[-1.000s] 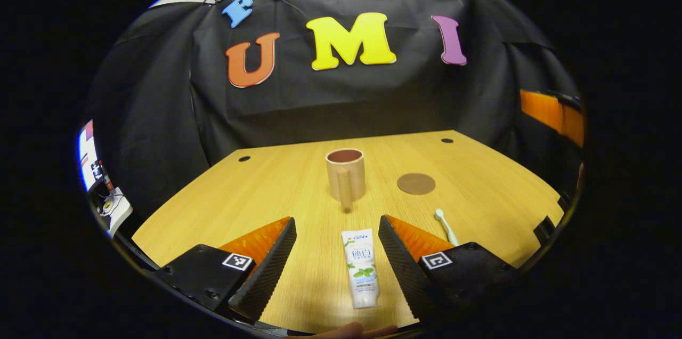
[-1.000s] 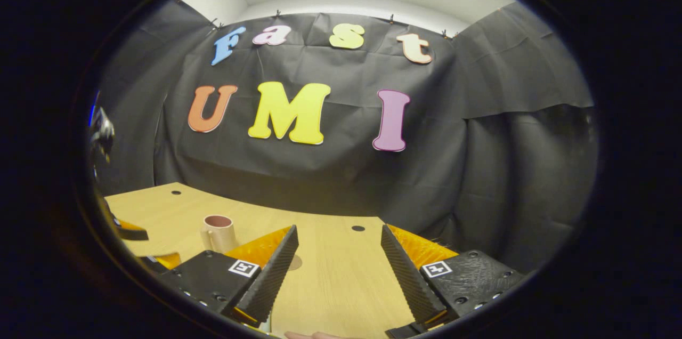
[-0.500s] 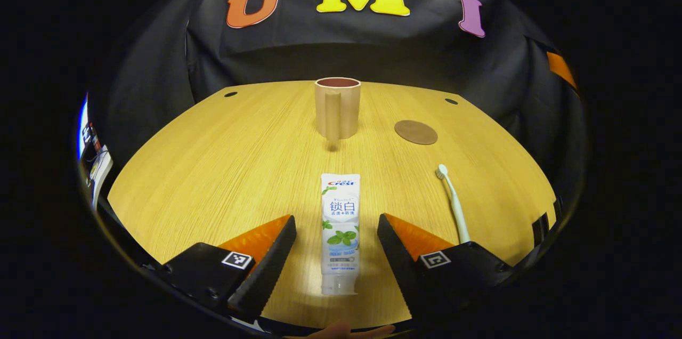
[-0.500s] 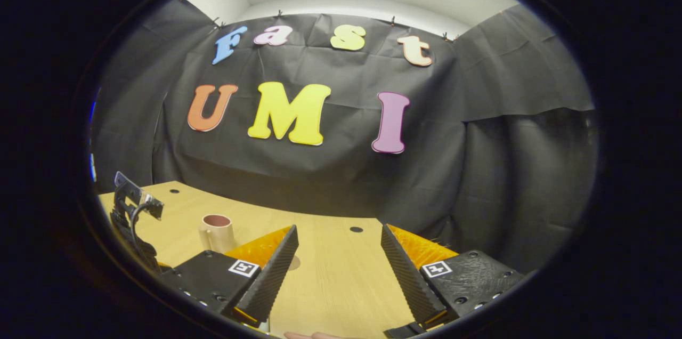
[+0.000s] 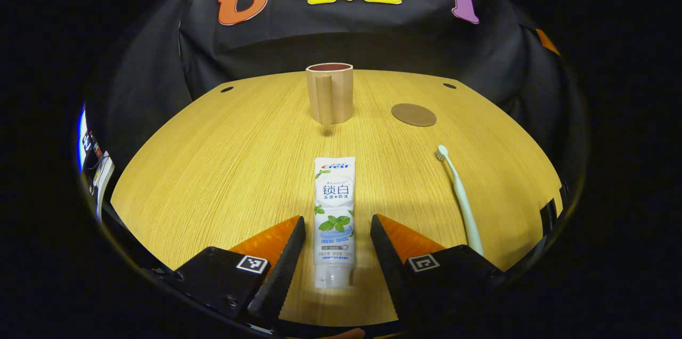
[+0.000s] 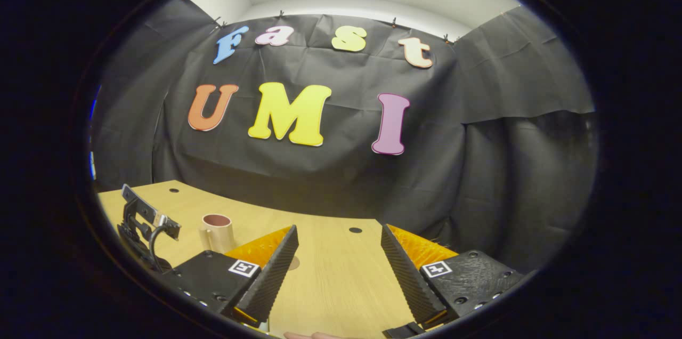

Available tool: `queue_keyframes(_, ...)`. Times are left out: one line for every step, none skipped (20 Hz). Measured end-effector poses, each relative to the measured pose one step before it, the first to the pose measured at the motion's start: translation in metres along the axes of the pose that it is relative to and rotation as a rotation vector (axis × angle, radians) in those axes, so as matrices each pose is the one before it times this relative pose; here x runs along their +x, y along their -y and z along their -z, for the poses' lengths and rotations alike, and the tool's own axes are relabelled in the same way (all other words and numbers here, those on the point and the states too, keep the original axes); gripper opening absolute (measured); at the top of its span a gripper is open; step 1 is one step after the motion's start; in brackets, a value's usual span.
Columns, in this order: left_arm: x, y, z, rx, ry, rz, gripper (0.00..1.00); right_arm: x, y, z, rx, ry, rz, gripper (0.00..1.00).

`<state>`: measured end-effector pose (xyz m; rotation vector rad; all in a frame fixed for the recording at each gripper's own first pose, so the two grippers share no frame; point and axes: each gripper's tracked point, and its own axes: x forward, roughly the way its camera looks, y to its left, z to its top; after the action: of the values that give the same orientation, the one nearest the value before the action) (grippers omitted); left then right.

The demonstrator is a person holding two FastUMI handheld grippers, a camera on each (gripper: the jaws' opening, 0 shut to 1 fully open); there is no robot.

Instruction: Put the toothbrush and toothpaste on the desktop into the cup, then pick up the cup and place it on the coaster on the desktop.

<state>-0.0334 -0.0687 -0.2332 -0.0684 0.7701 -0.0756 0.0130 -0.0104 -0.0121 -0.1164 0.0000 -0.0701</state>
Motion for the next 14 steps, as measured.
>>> queue_keyframes(0.0022,-0.00109,0.0005,-0.00514,-0.00482,-0.00286,0.8,0.00036,-0.00026,0.00063,-0.00021,-0.00178,-0.00062,0.95)
queue_keyframes(0.0003,-0.00016,-0.00139,0.00374,0.00372,0.00346,0.75,0.00077,-0.00032,0.00173,0.00045,-0.00183,-0.0012,0.96)
queue_keyframes(0.00034,0.00061,-0.00104,0.00414,0.00234,0.00751,0.8,0.00028,-0.00066,-0.00029,0.00113,-0.00217,-0.00188,0.96)
queue_keyframes(0.00117,-0.00013,-0.00124,0.00112,0.00192,0.00407,0.67,-0.00002,0.00018,0.00099,0.00203,-0.00393,-0.00224,0.96)
queue_keyframes(0.00052,-0.00161,-0.00035,-0.00854,0.00553,0.00412,0.62,-0.00004,-0.00081,0.00006,0.00275,-0.00493,-0.00369,0.96)
queue_keyframes(0.00354,-0.00012,-0.00116,-0.01184,0.00914,0.00851,0.58,0.00061,0.0,0.00174,0.00291,-0.00582,-0.00382,0.95)
queue_keyframes(-0.00159,0.00115,-0.0003,-0.00554,0.00601,0.01016,0.55,0.00048,0.00002,0.0009,0.0029,-0.00685,-0.00286,0.95)
queue_keyframes(0.00007,0.00108,-0.00117,0.00045,0.00524,0.00943,0.46,0.00109,-0.00011,0.00098,0.0041,-0.0063,-0.00131,0.95)
queue_keyframes(0.00081,0.00077,-0.00165,0.00383,0.00443,0.0074,0.45,0.00056,-0.00037,0.00032,0.00725,-0.00753,-0.00287,0.95)
queue_keyframes(0.00131,-0.00105,-0.00103,-0.00682,0.00502,0.00495,0.44,0.00024,-0.00136,0.0025,0.01084,-0.01114,-0.00562,0.95)
queue_keyframes(0.00169,-0.00167,-0.00221,-0.01278,0.00201,0.0016,0.43,0.00133,-0.00188,0.00286,0.0129,-0.01342,-0.0079,0.95)
queue_keyframes(-0.00095,0.00063,-0.00121,-0.00918,0.0034,0.0062,0.41,0.00136,-0.002,0.006,0.01151,-0.01581,-0.00697,0.96)
queue_keyframes(-0.00114,0.00074,0.00043,-0.00161,0.00146,0.00629,0.41,0.00164,-0.00191,0.00506,0.00909,-0.01653,-0.00423,0.95)
queue_keyframes(-0.00172,0.00104,-0.00145,-0.01004,0.01046,0.01134,0.41,0.00345,-0.00148,0.00662,0.00256,-0.01861,-0.00246,0.95)
